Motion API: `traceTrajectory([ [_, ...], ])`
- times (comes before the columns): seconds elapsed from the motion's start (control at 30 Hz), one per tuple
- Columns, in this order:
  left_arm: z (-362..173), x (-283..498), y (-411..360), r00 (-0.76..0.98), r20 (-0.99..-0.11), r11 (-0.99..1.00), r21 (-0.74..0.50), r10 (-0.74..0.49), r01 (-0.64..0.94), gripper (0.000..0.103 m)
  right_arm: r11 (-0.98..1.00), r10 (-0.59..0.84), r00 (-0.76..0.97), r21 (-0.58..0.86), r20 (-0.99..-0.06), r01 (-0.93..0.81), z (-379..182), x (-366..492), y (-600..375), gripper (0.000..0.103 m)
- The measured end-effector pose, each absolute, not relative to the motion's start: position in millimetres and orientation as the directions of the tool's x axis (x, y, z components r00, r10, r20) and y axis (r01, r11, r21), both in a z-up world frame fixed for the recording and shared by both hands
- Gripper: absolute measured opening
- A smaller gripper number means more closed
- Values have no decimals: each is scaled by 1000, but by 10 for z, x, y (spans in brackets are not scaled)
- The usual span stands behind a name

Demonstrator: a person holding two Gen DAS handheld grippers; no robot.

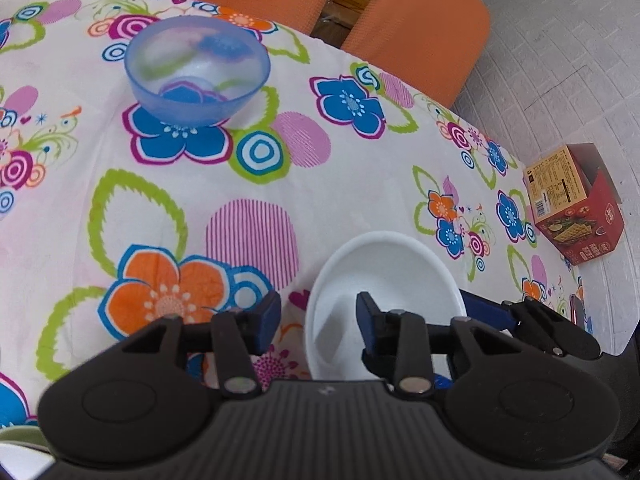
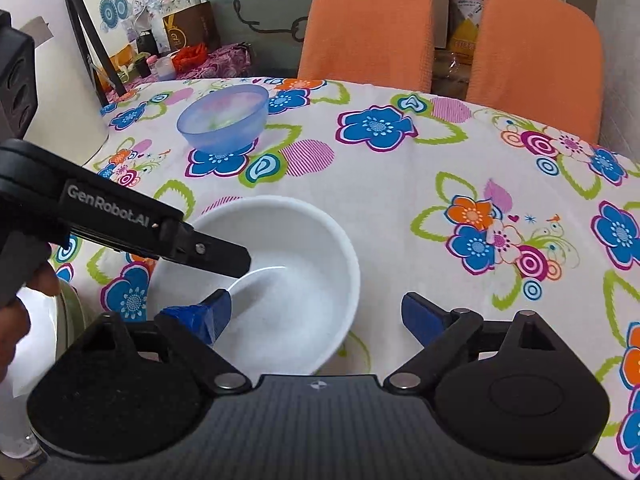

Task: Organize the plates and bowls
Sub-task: 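Lift the white bowl with the left tool and carry it toward the steel bowl, then lower the white bowl into the steel bowl and open the left tool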

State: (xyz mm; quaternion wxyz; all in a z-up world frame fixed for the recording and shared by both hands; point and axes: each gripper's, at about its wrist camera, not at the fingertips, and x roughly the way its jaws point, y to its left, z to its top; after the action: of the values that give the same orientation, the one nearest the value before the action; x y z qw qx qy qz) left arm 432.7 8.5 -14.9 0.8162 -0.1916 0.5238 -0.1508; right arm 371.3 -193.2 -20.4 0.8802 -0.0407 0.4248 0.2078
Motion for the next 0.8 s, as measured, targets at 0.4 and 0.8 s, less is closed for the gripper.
traceTrajectory([
  [0.4,-157,4266,-23,413,-824,914,-403,-388,54,10,884,368,562,93,-741,-458,-95,3619,-1713,60],
  [0.8,226,4002,-99,429,-806,906,-417,-408,78,10,899,357,610,82,-708,-430,243,3256,-1794,64],
])
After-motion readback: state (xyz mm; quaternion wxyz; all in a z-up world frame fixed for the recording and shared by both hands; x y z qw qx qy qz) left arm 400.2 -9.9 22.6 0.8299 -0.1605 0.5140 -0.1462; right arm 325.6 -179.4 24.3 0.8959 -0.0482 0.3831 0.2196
